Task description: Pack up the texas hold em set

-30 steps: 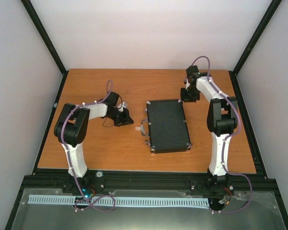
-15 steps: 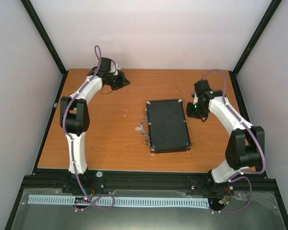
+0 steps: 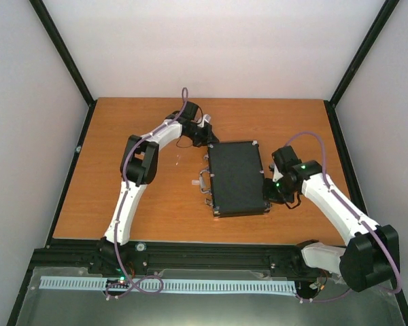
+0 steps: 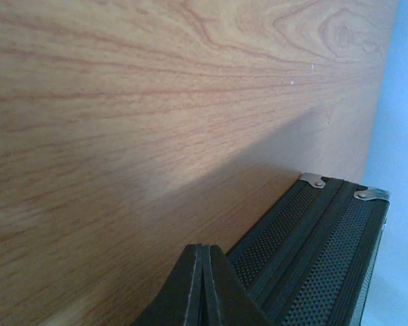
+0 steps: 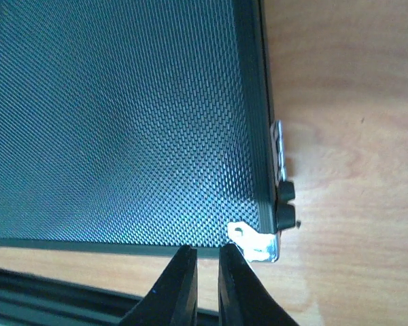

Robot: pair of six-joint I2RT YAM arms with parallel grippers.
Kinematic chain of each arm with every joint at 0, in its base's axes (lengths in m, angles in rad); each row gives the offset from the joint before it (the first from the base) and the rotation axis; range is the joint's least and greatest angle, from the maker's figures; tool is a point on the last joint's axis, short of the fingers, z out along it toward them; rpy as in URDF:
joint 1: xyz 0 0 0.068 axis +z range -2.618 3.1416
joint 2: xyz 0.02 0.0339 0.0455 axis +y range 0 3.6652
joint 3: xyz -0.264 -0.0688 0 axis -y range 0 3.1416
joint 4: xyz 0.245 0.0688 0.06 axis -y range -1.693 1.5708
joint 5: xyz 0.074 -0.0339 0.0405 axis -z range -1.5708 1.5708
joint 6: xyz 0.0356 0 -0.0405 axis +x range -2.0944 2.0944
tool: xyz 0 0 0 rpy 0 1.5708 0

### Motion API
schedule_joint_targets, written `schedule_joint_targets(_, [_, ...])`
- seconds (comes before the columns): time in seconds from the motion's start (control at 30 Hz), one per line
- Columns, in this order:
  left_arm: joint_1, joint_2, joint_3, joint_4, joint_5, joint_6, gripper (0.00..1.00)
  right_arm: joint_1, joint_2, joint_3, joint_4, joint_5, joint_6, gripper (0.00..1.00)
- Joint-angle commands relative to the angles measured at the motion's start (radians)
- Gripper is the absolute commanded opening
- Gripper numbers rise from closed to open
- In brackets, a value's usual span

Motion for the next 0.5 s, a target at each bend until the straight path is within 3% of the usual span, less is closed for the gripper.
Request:
schedule_joint_targets(0.0, [0.015,0.001,0.036,-0.011,0.046,0.017,0.01,0.046,-0.007,-0.048,-0.050,-0.036,0.057,0.13])
schedule_joint_targets(0.33, [0.016,0.059,0.032,-0.045,0.101,0.082,0.01,0.132,0.026,-0.120,-0.109,-0.073,0.088,0.14])
schedule_joint_targets(0.47, [0.012,0.046,-0.026,-0.019,0.142,0.082,0.01,0.132,0.078,-0.133,-0.081,-0.003,0.096,0.15])
